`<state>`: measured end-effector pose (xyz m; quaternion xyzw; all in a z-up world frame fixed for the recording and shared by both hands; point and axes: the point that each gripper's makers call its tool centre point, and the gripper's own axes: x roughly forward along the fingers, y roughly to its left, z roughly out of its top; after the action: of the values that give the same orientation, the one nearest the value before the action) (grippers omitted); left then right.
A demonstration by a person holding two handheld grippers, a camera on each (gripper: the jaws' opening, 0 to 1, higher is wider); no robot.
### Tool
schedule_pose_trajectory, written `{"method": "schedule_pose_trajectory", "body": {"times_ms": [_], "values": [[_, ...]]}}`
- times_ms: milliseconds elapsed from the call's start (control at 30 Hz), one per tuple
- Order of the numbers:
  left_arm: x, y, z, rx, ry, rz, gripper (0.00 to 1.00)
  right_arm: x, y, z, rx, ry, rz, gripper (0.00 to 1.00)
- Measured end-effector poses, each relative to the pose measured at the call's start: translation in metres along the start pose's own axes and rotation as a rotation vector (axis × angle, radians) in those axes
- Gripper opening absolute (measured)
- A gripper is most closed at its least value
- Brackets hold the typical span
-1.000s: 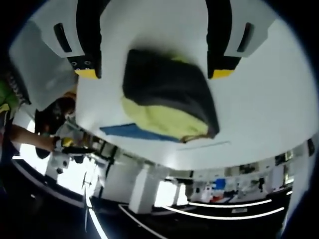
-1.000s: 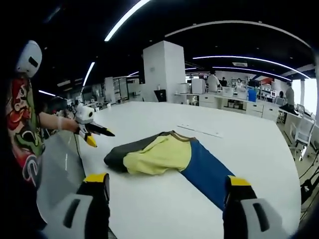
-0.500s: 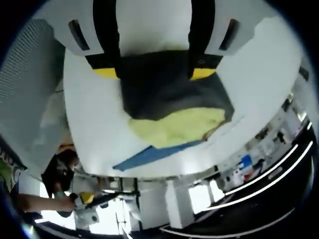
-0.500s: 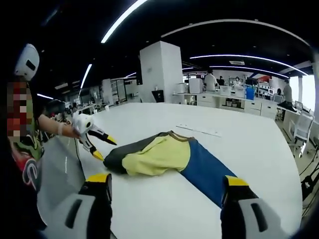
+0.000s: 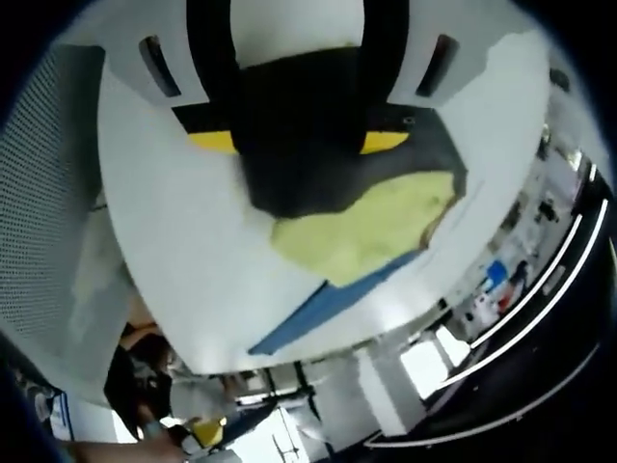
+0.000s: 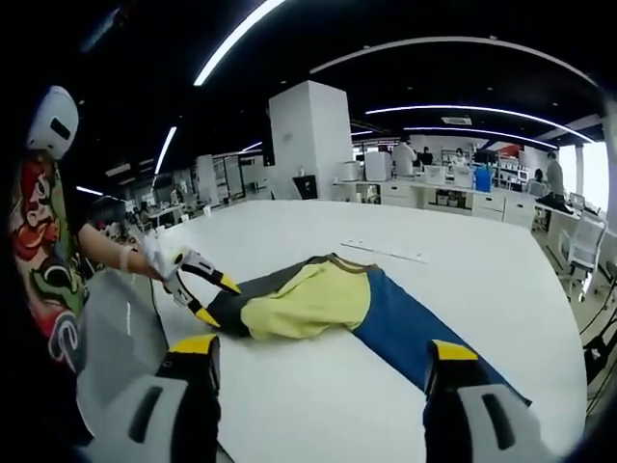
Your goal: Fold the garment on the visible template until the final outline fits inside the template.
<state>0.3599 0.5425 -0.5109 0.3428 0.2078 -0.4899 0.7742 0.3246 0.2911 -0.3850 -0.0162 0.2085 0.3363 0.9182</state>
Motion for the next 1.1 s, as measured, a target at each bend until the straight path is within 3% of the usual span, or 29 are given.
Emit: {"method": "schedule_pose_trajectory", "body": {"times_ms": [267,467,833,1100], "values": [[0.002,0.011,-0.006,-0.045,0.016,0.029,0.28,-0.002,-0.004,-0.013,0.02,0.004,-0.006,0.87],[-0.002,0.021,-0.004,-0.078,0.015,0.046,0.06,-0.001,-0.005,-0.017,0.029,0.004,-0.005,0.86],[-0.018,0.053,0.024,-0.189,-0.02,0.026,0.02,0.001,-0.004,-0.018,0.039,-0.004,-0.002,0.85],[-0.016,0.089,0.039,-0.183,-0.02,0.003,0.01,0.004,0.002,-0.019,0.053,-0.002,0.008,0.84]]}}
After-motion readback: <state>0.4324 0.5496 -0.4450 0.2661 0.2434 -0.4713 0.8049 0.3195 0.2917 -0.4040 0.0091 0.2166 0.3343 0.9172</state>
